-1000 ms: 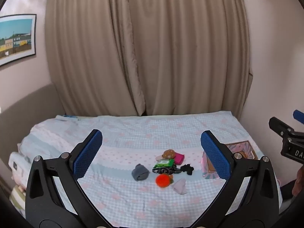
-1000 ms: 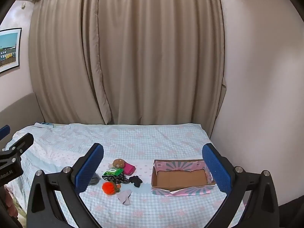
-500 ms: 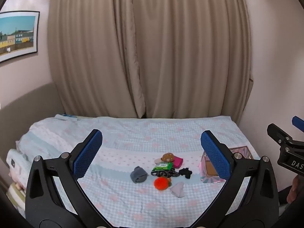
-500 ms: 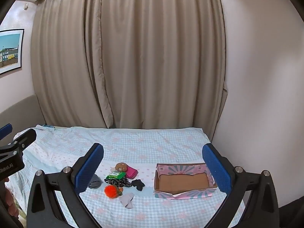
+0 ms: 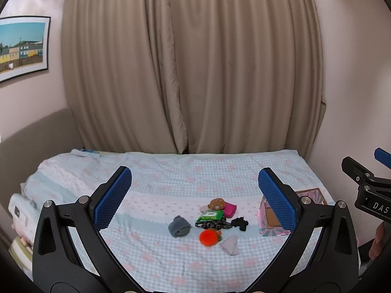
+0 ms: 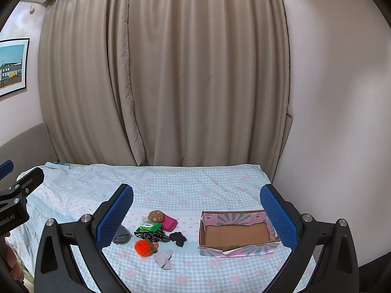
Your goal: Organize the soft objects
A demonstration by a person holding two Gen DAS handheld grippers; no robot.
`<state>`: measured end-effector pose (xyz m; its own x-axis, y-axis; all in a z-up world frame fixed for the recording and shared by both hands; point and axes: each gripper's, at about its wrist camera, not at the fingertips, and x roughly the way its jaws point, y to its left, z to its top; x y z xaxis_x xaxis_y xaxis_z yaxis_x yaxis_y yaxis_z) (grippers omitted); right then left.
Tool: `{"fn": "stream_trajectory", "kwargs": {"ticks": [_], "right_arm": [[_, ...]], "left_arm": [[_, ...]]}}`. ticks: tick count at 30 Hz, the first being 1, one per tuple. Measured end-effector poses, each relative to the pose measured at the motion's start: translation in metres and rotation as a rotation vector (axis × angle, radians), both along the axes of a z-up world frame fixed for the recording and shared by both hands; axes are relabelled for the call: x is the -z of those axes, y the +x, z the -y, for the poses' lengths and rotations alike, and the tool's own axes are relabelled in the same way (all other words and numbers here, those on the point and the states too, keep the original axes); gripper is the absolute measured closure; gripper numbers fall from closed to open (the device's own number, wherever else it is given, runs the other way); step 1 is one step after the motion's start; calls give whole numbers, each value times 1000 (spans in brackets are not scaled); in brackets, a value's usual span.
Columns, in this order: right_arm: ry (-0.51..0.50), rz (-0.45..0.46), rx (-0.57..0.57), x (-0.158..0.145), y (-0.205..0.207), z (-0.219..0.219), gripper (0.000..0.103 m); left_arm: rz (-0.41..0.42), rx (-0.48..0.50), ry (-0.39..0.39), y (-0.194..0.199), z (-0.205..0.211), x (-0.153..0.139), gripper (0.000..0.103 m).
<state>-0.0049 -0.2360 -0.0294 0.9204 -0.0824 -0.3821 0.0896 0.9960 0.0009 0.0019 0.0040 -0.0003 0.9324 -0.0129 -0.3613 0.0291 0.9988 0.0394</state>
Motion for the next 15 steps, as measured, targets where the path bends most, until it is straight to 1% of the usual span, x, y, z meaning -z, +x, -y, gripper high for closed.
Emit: {"fn": "stream_trajectory", "kwargs": {"ticks": [8, 15], "right_arm": [[-2, 6, 0, 8, -2, -1, 0], [-2, 3, 2, 7, 0, -3, 0]], "left_arm": [[1, 3, -6, 0, -4, -2, 0], [1, 3, -8, 1, -5, -2, 0]]}}
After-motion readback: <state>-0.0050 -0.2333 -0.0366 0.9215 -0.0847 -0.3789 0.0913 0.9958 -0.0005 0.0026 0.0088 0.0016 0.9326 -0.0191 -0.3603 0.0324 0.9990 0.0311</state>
